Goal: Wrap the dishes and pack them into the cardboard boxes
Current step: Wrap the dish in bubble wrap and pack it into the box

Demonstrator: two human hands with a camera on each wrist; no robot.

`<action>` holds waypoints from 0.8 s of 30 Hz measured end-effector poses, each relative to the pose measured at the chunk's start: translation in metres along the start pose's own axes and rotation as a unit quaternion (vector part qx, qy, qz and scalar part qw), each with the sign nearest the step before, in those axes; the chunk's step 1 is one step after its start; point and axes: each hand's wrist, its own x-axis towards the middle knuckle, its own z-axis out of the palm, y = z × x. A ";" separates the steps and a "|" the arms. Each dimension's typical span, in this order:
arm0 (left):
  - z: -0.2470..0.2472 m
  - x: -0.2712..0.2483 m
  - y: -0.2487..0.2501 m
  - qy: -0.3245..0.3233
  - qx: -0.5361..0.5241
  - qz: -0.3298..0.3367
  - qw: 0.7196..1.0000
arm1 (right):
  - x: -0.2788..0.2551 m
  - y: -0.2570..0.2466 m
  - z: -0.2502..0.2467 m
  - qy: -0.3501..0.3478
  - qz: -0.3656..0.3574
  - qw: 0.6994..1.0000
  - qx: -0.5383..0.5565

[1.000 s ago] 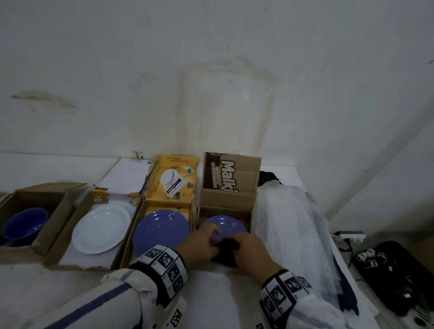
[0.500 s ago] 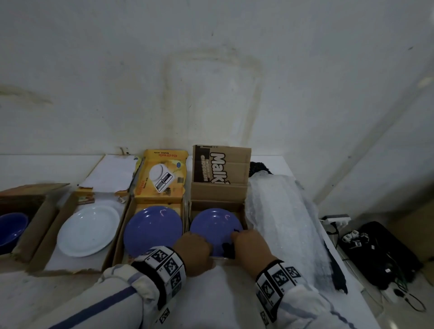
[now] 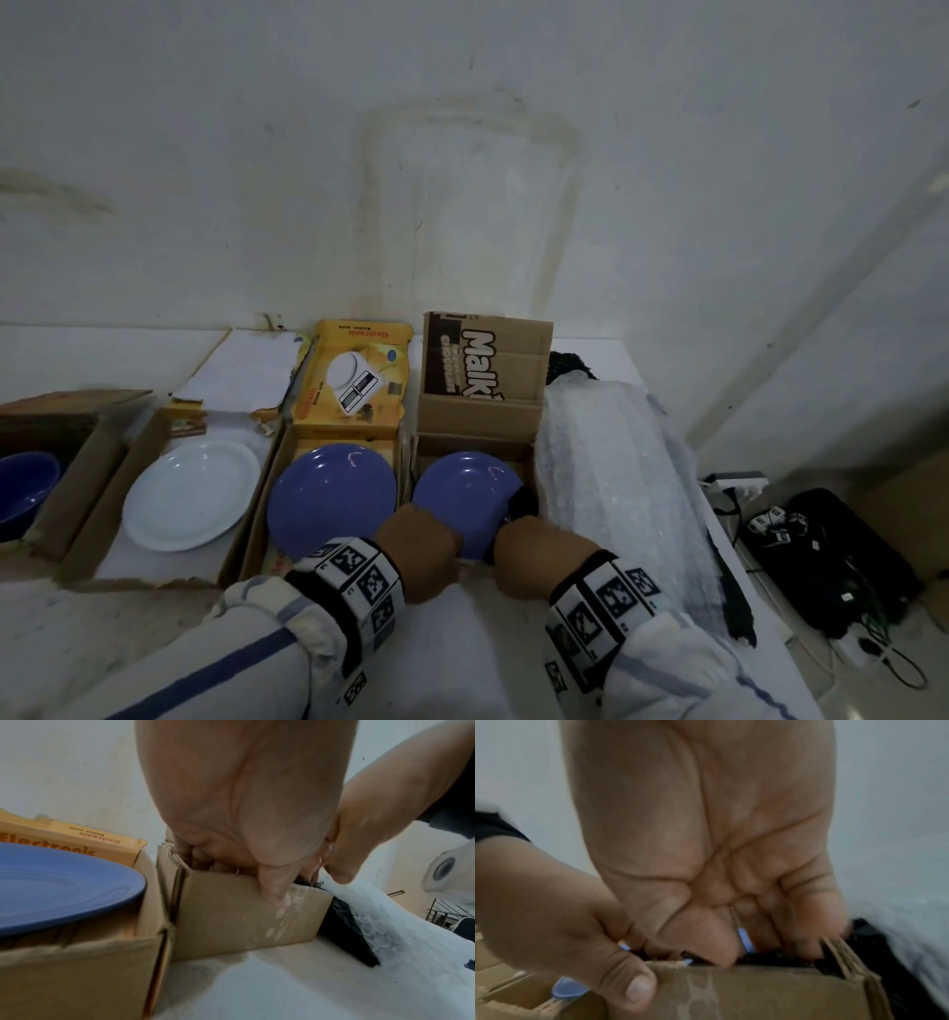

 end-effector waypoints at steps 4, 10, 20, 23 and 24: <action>0.006 0.003 -0.003 -0.003 0.000 -0.002 1.000 | -0.001 -0.002 0.004 0.044 -0.023 0.999 -0.007; 0.005 0.004 -0.003 -0.013 0.007 0.002 1.000 | -0.004 -0.003 0.005 -0.041 -0.005 0.999 0.021; 0.012 0.008 -0.004 -0.003 0.009 0.001 1.000 | 0.008 -0.008 -0.003 0.008 0.044 0.993 0.111; 0.011 0.008 -0.004 0.007 0.003 0.007 1.000 | 0.002 -0.008 -0.001 -0.017 0.040 0.993 0.108; 0.011 0.008 -0.004 0.006 -0.004 0.008 1.000 | 0.004 -0.008 0.001 -0.017 0.041 0.992 0.119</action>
